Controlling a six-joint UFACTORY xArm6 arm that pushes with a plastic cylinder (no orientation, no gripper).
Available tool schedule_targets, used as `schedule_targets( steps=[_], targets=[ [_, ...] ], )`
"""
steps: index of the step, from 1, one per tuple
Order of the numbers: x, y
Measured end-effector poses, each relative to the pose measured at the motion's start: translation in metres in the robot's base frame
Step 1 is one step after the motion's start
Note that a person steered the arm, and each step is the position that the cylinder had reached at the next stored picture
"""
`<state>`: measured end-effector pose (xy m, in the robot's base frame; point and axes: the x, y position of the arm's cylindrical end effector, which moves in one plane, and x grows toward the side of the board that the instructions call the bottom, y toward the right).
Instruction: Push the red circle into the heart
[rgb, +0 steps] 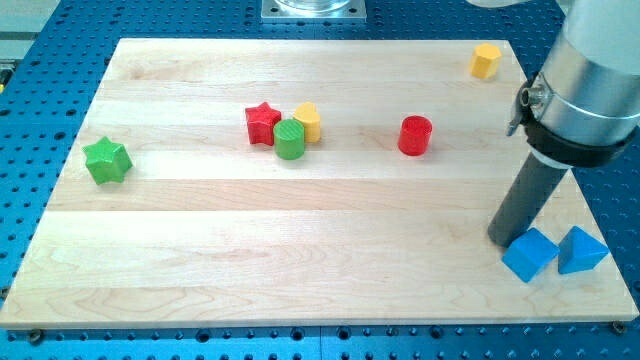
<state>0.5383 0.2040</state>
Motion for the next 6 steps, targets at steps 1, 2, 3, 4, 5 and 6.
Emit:
schedule_targets(
  steps=[1,2,3,4,5,6],
  targets=[
    [-0.008,0.021],
    [-0.011,0.021],
    [-0.084,0.008],
    [-0.133,-0.019],
    [-0.133,-0.054],
    [-0.13,-0.116]
  ],
)
